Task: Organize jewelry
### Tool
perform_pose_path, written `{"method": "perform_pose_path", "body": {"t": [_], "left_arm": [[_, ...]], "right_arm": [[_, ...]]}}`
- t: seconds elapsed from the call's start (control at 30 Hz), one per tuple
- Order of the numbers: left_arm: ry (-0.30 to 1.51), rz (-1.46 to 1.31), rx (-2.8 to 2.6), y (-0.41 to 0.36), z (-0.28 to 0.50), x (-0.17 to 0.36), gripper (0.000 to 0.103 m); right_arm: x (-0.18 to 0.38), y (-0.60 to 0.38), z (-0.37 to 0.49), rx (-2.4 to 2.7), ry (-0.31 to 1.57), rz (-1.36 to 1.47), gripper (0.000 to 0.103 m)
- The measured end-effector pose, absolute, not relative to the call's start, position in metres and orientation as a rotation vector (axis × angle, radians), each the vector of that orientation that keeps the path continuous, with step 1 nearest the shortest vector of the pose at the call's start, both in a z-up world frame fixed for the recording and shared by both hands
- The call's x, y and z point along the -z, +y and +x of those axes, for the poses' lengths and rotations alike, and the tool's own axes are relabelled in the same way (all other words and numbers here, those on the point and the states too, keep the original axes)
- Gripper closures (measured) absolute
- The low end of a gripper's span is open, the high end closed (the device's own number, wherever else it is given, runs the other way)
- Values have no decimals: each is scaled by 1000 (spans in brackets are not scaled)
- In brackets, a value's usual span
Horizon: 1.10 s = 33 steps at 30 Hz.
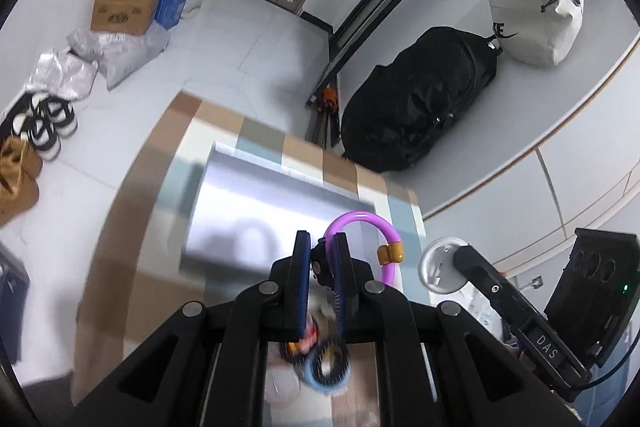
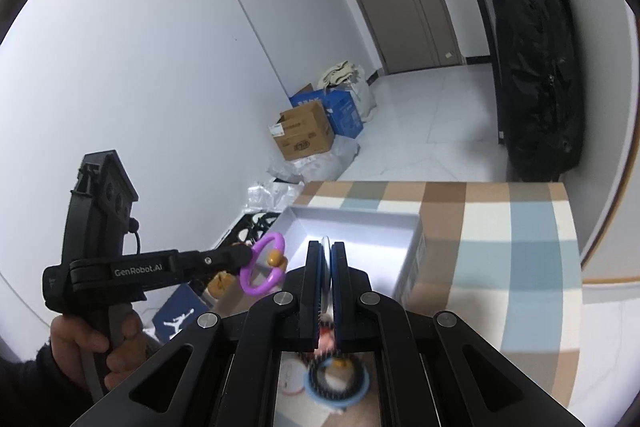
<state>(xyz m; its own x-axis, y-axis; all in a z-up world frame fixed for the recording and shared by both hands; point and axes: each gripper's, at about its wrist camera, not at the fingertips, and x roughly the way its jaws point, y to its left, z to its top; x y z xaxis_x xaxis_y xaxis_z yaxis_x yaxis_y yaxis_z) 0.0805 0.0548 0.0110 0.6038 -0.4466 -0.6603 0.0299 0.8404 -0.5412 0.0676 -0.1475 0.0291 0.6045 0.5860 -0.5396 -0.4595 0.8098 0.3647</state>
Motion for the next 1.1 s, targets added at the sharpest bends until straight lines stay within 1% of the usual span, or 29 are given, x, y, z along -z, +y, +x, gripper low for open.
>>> {"method": "perform_pose_path", "body": {"t": [0.2,0.37,0.67,0.7,0.83,0.87,0.9,0.93,0.97,1.0,1.03,1.07,1.1], "left_arm": [[914,-453,266,56,110,0,97],[966,-429,261,56,124,19,97],[1006,-431,260,56,133,29,97],[1006,-439,259,56,134,29,97],[1016,-456,257,55,135,27,93],[1009,-448,258,54,135,25,88],[1004,-439,257,53,135,24,84],[994,-430,245,54,133,21,76],[986,-432,241,55,133,21,63],[970,-445,243,58,130,18,56],[955,-453,236,60,128,16,45],[942,-455,227,61,127,15,43],[922,-452,215,62,124,12,42]], "right_arm": [[-22,-129,112,-628,753,194,99],[0,-115,141,-633,824,194,99],[33,-115,166,-611,932,246,99],[36,-115,169,-608,943,256,96],[38,-115,172,-598,949,266,96],[37,-116,172,-599,947,268,92],[35,-117,171,-601,942,270,81],[33,-118,170,-603,934,275,74],[30,-120,169,-604,920,282,59],[26,-123,166,-605,901,291,48],[22,-126,163,-611,879,299,40],[17,-129,160,-613,858,301,36],[13,-131,158,-609,842,298,27]]}}
